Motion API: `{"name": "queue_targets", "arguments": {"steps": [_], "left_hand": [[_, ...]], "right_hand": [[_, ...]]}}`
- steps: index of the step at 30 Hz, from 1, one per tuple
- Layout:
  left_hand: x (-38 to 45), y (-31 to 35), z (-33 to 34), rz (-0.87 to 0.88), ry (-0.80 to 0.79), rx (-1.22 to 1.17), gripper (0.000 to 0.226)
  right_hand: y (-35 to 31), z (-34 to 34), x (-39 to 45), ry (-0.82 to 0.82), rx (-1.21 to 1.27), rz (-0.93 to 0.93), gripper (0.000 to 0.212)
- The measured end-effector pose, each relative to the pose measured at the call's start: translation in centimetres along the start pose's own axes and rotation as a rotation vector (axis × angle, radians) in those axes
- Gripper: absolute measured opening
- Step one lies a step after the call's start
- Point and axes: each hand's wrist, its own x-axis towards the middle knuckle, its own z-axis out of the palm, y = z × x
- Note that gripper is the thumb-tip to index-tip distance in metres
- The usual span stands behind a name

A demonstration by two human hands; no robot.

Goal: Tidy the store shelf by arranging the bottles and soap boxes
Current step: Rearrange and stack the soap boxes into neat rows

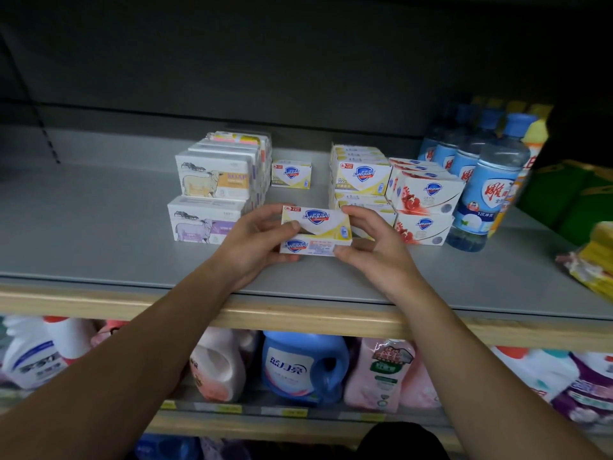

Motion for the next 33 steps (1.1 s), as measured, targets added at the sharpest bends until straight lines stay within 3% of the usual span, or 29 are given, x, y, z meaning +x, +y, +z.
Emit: {"name": "queue_targets", "arguments": {"steps": [11,16,21,25,29,33], "left_hand": [[-0.1,-0.02,-0.14,0.021,-0.055,-0.006,0.059],[-0.16,0.05,0.07,0.018,-0.003,-0.003,0.071],[-0.31,0.18,0.27,0.031,-0.016,-0.045,0.026],[-0.34,0.05,0.21,0.039,0.01,-0.029,0.021],[-0.32,-0.12,0.26,0.095,-0.003,0.09,0.028],[-0.13,0.01,0.2,0.029,0.02,0.003,0.017]], "right_hand": [[0.69,0.22,0.6,0.105,-0.083,0.041,0.044],[0.59,0.28,0.51,0.073,-0.094,0.037,0.022],[0.4,0.19,0.26,0.062,0.053,0.056,0.034],[0.56,0.1,0.36,0.044,0.044,0.007,0.024],[0.77,-0.28,0.39,0.032,-0.085,-0.02,0.041],[0.75,-0.25,0.3,0.002,-0.046,0.009,0.051]]}}
